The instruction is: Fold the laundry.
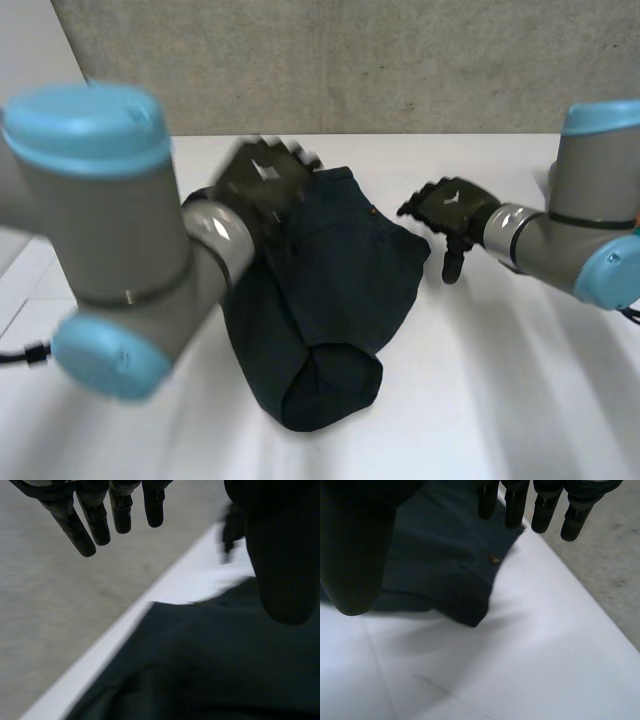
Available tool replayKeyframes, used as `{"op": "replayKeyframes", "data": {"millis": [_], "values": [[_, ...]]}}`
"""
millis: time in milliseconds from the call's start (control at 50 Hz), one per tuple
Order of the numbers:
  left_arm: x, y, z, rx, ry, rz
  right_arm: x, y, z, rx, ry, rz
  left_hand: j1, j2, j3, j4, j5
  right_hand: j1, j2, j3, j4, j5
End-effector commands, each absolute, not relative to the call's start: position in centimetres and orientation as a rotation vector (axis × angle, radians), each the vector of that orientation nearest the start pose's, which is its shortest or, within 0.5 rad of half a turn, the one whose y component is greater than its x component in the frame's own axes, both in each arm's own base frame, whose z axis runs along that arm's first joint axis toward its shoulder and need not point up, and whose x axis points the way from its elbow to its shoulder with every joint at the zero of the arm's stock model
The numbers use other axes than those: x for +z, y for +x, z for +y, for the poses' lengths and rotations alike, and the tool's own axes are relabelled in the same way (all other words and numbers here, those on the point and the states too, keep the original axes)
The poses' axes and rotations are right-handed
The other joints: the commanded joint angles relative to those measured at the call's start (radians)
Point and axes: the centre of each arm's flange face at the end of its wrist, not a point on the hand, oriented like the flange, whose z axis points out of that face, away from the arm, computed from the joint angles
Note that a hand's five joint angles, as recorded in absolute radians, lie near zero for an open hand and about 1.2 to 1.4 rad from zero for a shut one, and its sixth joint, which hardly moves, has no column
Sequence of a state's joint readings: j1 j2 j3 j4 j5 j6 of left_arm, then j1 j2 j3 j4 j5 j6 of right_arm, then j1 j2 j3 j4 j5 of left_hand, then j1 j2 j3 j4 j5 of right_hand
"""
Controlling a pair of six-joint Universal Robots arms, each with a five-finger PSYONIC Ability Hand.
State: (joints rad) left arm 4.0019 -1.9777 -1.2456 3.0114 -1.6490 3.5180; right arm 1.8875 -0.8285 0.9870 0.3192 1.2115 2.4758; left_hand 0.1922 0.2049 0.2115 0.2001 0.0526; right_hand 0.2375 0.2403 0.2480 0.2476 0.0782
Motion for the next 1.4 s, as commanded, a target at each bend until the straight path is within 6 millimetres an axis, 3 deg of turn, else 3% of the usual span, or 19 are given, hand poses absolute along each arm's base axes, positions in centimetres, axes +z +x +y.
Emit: {"op": "replayKeyframes", "data": {"millis": [20, 120, 360, 500, 520, 560, 660, 740, 860, 920, 980, 1040, 1120, 1220, 1300, 1360, 1380, 1400], "values": [[21.1, -36.5, -15.0, -1.955, 1.565, 2.214, 15.1, 29.4, -34.5, -1.635, -1.506, 2.043, -0.011, -0.024, -0.03, -0.019, -0.046, 0.198, 0.195, 0.188, 0.188, 0.183], [19.0, -37.9, -14.2, -1.954, 1.618, 2.153, 13.7, 30.5, -34.4, -1.68, -1.528, 1.992, -0.014, -0.027, -0.033, -0.022, -0.049, 0.216, 0.213, 0.205, 0.206, 0.201], [15.1, -39.1, -15.6, -1.832, 1.697, 1.988, 12.3, 31.8, -34.8, -1.772, -1.538, 1.917, 0.191, 0.178, 0.172, 0.183, 0.156, 0.374, 0.371, 0.364, 0.364, 0.359], [15.2, -39.0, -16.8, -1.825, 1.635, 1.996, 11.9, 31.8, -34.9, -1.77, -1.534, 1.929, 0.916, 0.903, 0.897, 0.908, 0.881, 0.908, 0.906, 0.898, 0.898, 0.893], [15.1, -38.9, -17.2, -1.822, 1.62, 1.997, 12.0, 31.7, -35.0, -1.778, -1.534, 1.933, 1.103, 1.09, 1.083, 1.095, 1.068, 1.08, 1.078, 1.07, 1.07, 1.065], [15.3, -38.8, -17.5, -1.826, 1.605, 1.993, 12.0, 31.6, -35.0, -1.776, -1.533, 1.941, 1.204, 1.191, 1.185, 1.196, 1.169, 1.159, 1.156, 1.148, 1.149, 1.144], [17.3, -37.4, -19.1, -1.85, 1.463, 2.008, 14.4, 30.4, -34.9, -1.801, -1.495, 1.984, 1.204, 1.191, 1.185, 1.196, 1.169, 1.159, 1.156, 1.148, 1.149, 1.144], [21.6, -34.8, -19.9, -1.944, 1.26, 2.039, 17.8, 28.8, -34.7, -1.827, -1.441, 2.02, 1.204, 1.191, 1.185, 1.196, 1.169, 1.159, 1.156, 1.148, 1.149, 1.144], [25.9, -31.0, -20.8, -2.072, 1.03, 2.1, 23.2, 25.6, -31.3, -1.68, -1.494, 2.166, 1.204, 1.191, 1.185, 1.196, 1.169, 1.159, 1.156, 1.148, 1.149, 1.144], [26.6, -29.1, -21.9, -2.096, 0.933, 2.145, 25.5, 23.8, -28.9, -1.562, -1.593, 2.246, 1.204, 1.191, 1.185, 1.196, 1.169, 1.159, 1.156, 1.148, 1.149, 1.144], [25.8, -28.0, -23.4, -2.069, 0.901, 2.203, 26.6, 22.7, -26.7, -1.428, -1.682, 2.288, 1.204, 1.191, 1.185, 1.196, 1.169, 1.159, 1.156, 1.148, 1.149, 1.144], [24.3, -27.6, -24.4, -2.01, 0.912, 2.273, 26.6, 22.5, -25.5, -1.338, -1.73, 2.296, 1.204, 1.191, 1.185, 1.196, 1.169, 1.159, 1.156, 1.148, 1.149, 1.144], [20.8, -27.4, -26.1, -1.871, 0.942, 2.383, 25.4, 23.7, -24.7, -1.288, -1.767, 2.258, 1.204, 1.191, 1.185, 1.196, 1.169, 1.159, 1.156, 1.148, 1.149, 1.144], [17.2, -27.9, -28.7, -1.755, 0.916, 2.428, 22.3, 26.0, -25.9, -1.395, -1.68, 2.257, 1.204, 1.191, 1.185, 1.196, 1.169, 1.159, 1.156, 1.148, 1.149, 1.144], [16.2, -28.4, -30.4, -1.752, 0.871, 2.413, 20.1, 27.1, -27.0, -1.481, -1.589, 2.306, 1.167, 1.154, 1.147, 1.159, 1.132, 1.159, 1.156, 1.148, 1.149, 1.144], [16.8, -28.8, -30.9, -1.785, 0.865, 2.39, 19.0, 27.8, -27.3, -1.515, -1.564, 2.323, 0.818, 0.806, 0.799, 0.81, 0.783, 1.159, 1.156, 1.148, 1.149, 1.144], [17.3, -29.0, -30.9, -1.802, 0.87, 2.381, 18.4, 28.2, -27.2, -1.525, -1.557, 2.333, 0.5, 0.487, 0.481, 0.492, 0.465, 1.159, 1.156, 1.148, 1.149, 1.144], [17.5, -29.1, -30.8, -1.804, 0.87, 2.379, 18.2, 28.4, -27.2, -1.532, -1.55, 2.337, 0.381, 0.368, 0.361, 0.373, 0.346, 1.159, 1.156, 1.148, 1.149, 1.144]]}}
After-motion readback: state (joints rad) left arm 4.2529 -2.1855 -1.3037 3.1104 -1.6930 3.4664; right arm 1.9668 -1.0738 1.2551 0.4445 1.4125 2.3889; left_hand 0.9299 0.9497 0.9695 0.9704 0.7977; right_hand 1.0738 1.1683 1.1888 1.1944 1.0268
